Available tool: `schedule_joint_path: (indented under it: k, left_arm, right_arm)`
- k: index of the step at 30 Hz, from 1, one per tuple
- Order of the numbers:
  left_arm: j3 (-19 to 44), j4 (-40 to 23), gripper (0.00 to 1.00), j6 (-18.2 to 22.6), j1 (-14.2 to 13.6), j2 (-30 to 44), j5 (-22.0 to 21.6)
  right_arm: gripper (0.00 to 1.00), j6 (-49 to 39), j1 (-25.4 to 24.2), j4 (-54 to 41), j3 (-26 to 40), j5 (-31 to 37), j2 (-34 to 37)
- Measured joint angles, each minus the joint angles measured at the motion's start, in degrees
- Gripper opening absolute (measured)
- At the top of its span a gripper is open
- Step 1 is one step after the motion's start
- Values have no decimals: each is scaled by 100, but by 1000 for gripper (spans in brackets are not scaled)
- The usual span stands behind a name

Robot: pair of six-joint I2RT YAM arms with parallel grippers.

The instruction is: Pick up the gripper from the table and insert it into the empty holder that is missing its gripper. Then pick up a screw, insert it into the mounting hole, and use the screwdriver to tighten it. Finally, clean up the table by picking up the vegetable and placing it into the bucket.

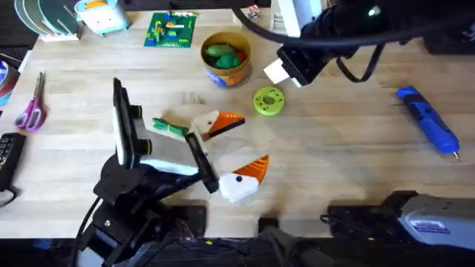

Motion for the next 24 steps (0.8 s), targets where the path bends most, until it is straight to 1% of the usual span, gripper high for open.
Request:
schedule_joint_path:
  k: [3,6,10,18,21,24]
  left_arm:
    - [0,-1,993,0,0,0,0]
    - [0,-2,993,26,0,0,0]
    - [0,-2,992,177,0,0,0]
    - [0,-2,993,326,0,0,2]
    - [0,-2,992,345,0,0,2]
    - [0,-2,993,348,0,0,2]
  right_arm:
    - [7,1,351,-269,547,0,-12]
    - [7,76,797,-340,817,-3,-35]
    - [7,406,1331,-383,864,-22,-31]
    - [7,885,2140,-350,864,-20,213]
    - [7,971,2364,-303,864,-22,404]
    - [7,1035,2415,-219,864,-20,556]
